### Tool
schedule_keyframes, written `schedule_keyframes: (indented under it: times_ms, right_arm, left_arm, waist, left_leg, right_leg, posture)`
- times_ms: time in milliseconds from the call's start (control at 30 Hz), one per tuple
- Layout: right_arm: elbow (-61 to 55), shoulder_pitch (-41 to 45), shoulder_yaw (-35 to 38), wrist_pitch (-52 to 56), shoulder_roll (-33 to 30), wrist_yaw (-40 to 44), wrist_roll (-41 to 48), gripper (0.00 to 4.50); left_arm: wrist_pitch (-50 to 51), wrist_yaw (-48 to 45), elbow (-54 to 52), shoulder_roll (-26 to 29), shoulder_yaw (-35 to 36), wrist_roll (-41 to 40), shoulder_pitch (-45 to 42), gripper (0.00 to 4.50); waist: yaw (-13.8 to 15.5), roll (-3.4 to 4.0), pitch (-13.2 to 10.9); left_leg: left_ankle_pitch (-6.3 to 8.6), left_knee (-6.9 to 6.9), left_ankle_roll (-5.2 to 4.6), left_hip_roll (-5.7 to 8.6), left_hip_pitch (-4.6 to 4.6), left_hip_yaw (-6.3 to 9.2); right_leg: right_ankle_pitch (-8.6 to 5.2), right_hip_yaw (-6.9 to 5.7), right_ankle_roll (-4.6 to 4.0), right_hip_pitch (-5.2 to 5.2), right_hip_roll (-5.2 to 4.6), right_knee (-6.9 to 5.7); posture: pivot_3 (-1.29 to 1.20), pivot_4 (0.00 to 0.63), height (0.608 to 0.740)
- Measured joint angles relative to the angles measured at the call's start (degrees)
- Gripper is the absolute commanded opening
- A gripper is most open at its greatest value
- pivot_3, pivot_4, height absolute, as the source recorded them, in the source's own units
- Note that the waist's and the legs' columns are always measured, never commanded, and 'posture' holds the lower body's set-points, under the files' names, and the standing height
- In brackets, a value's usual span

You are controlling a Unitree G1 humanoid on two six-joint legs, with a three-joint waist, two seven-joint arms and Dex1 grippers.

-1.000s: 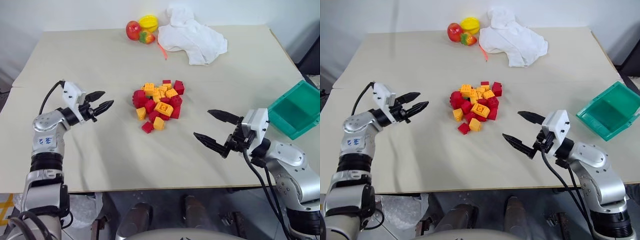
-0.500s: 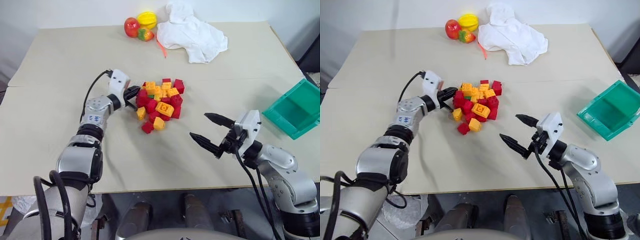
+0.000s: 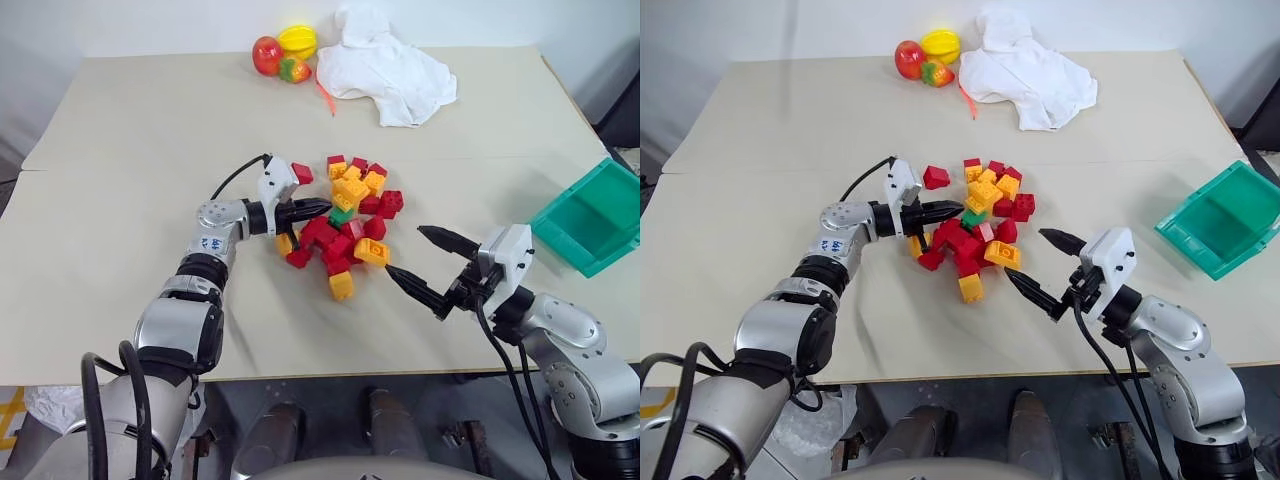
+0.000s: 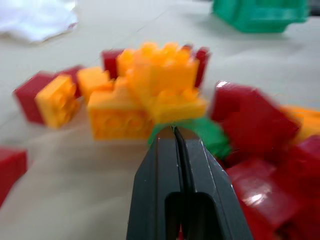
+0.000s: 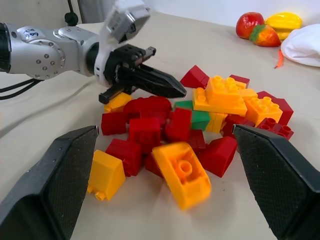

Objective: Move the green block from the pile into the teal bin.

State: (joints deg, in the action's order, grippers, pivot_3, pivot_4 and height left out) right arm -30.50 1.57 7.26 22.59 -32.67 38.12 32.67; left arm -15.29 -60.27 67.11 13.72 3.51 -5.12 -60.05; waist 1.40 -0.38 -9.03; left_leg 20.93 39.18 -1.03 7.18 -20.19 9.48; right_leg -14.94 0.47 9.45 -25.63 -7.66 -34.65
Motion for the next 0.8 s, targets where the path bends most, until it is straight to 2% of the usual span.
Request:
schedule_keyframes:
  times_ms: [133, 333, 500, 600, 700, 800]
  right_arm:
    - [1.73, 1.36, -0.01, -0.04, -0.02, 0.63, -0.02, 4.50]
    - [3.05, 3.78, -0.10, -0.04, -0.03, 1.33, -0.04, 4.50]
    - [3.77, 4.27, -0.11, -0.02, -0.03, 1.72, -0.05, 4.50]
    - [3.80, 4.37, -0.11, 0.00, -0.03, 1.72, -0.04, 4.50]
    - [3.94, 4.53, -0.11, 0.01, -0.05, 1.81, -0.02, 4.50]
    - [4.09, 5.11, -0.09, 0.02, -0.26, 2.16, 0.00, 4.50]
  left_arm:
    - [0.60, -0.75, -2.47, -0.34, -0.43, -0.14, -0.43, 0.04]
    - [1.66, -1.01, -3.30, -4.27, -4.11, 1.59, 0.38, 0.04]
    - [1.52, 14.08, 1.27, -4.87, -2.38, 2.75, -1.69, 0.04]
    - [2.05, 19.67, 3.39, -3.50, -1.62, 3.02, -2.72, 0.04]
    - [2.88, 21.20, 4.17, -1.72, -1.16, 3.09, -2.72, 0.04]
    - [2.96, 18.70, 3.54, -0.06, 0.01, 2.31, -2.65, 0.04]
  waist:
    - [-0.01, 0.00, 0.00]
    - [0.02, 0.00, 0.00]
    - [-0.07, 0.00, 0.00]
    - [-0.07, 0.00, 0.00]
    - [-0.04, 0.00, 0.00]
    - [-0.05, 0.00, 0.00]
  left_leg:
    - [0.00, 0.00, 0.00, 0.01, 0.00, 0.00]
    - [0.00, 0.00, 0.00, 0.01, 0.00, 0.00]
    - [-0.01, 0.02, 0.01, -0.02, 0.05, -0.07]
    - [-0.01, 0.02, 0.02, -0.01, 0.05, -0.08]
    - [-0.01, 0.02, 0.01, 0.00, 0.03, -0.07]
    - [-0.01, 0.02, 0.01, 0.01, 0.01, -0.06]
  right_leg:
    - [0.00, 0.01, 0.00, 0.00, 0.00, 0.00]
    - [0.00, 0.00, 0.00, 0.00, 0.00, 0.01]
    - [0.00, 0.06, 0.00, -0.01, 0.03, -0.09]
    - [0.01, 0.07, 0.00, -0.02, 0.03, -0.11]
    - [0.01, 0.06, 0.00, -0.04, 0.01, -0.09]
    - [0.01, 0.05, -0.01, -0.05, 0.01, -0.07]
  posture:
    - [0.00, 0.150, 0.740]
    - [0.00, 0.150, 0.740]
    - [0.00, 0.150, 0.740]
    - [0.00, 0.150, 0.740]
    - [0.00, 0.150, 0.740]
    - [0.00, 0.150, 0.740]
